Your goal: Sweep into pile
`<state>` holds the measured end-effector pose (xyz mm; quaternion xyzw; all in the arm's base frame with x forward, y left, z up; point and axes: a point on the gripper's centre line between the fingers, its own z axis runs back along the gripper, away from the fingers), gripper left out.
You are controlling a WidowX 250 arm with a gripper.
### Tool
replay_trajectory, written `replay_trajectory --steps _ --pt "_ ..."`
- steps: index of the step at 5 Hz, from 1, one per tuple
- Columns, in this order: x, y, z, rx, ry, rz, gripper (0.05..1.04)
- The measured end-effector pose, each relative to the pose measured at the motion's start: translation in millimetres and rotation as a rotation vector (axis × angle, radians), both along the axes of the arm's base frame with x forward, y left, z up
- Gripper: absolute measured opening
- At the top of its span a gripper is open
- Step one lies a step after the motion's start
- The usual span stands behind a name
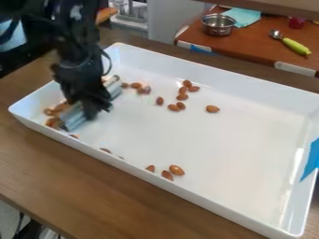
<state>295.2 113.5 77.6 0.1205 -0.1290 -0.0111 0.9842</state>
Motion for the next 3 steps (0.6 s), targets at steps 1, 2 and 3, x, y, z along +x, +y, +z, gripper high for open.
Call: replay_trajectory --steps 1,2,3 --pt "-10 9 3.7 -0.007 0.022 -0.008 0.379" --pt "-20 -10 20.8 -0.127 0.017 -0.010 0.379" --pt "-20 -44 48.9 -0.241 -0.060 0.057 0.379"
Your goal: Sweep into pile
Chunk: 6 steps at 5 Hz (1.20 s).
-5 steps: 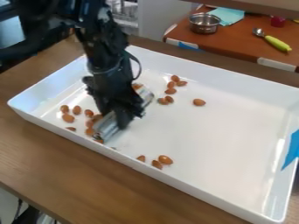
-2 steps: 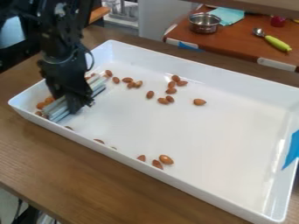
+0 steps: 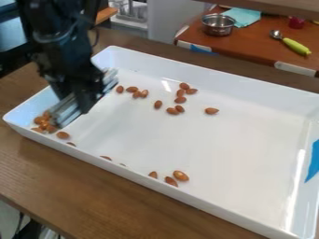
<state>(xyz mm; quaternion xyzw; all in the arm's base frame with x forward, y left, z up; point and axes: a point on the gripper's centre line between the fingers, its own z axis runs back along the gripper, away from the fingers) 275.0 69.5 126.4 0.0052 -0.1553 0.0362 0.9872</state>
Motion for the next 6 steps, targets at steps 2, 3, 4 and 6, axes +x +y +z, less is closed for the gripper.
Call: replay_trajectory --steps 2,3,4,6 --pt "20 -83 40.4 -0.017 -0.043 0.096 0.379" --pt "28 -130 36.9 0.031 -0.012 0.132 0.379" --pt "28 -176 20.5 0.086 -0.020 0.148 0.379" --pt "23 -189 -7.1 0.157 -0.074 0.151 0.379"
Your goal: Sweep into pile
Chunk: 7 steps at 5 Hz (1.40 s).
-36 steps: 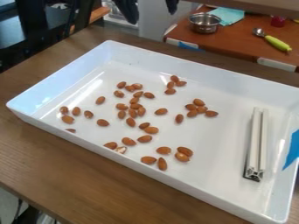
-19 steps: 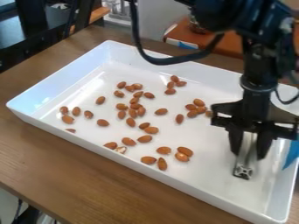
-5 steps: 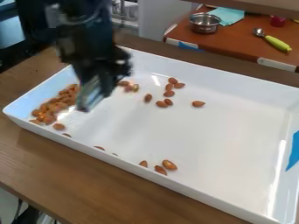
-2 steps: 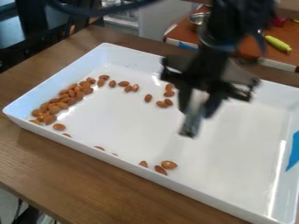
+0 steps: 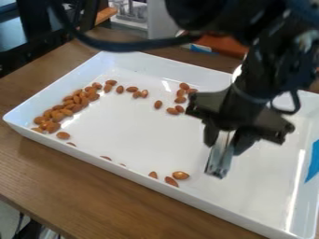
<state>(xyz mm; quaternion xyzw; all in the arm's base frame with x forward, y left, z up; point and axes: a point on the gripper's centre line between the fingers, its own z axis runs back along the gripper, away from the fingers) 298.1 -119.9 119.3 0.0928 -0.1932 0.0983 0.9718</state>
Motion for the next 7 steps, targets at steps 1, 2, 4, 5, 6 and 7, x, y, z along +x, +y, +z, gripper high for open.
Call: replay_trajectory --steps 1,2,4,5,6,7 --pt "-8 8 -16.7 0.045 -0.001 -0.015 0.379" --pt "-16 13 -31.4 0.062 0.016 -0.047 0.379" --pt "-17 27 -39.2 0.075 0.009 -0.064 0.379" --pt "-17 50 -39.9 0.083 0.028 -0.062 0.379" --pt "-18 78 -39.3 0.107 0.065 -0.081 0.379" --pt "-18 99 -38.9 0.117 0.074 -0.103 0.379"
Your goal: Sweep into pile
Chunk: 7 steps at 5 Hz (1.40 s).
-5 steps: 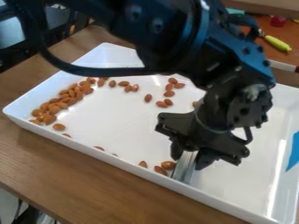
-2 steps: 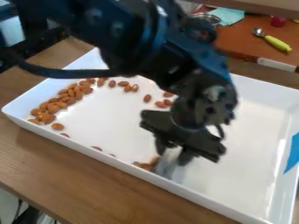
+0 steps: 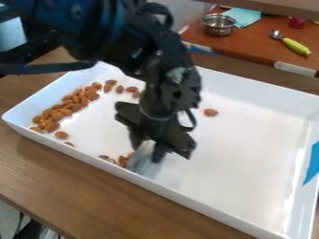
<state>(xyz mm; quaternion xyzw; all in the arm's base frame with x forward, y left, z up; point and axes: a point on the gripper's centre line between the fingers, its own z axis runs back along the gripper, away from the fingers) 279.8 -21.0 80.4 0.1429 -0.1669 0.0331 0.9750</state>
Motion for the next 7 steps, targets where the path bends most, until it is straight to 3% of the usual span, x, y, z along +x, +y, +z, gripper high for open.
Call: replay_trajectory --steps 3,5,6,7 --pt "-1 62 -0.4 0.051 -0.023 -0.077 0.379" --pt "-6 94 1.5 0.109 0.004 -0.106 0.379" --pt "-14 93 2.1 0.077 0.044 -0.084 0.379" --pt "-8 77 24.7 -0.011 0.038 -0.005 0.379"
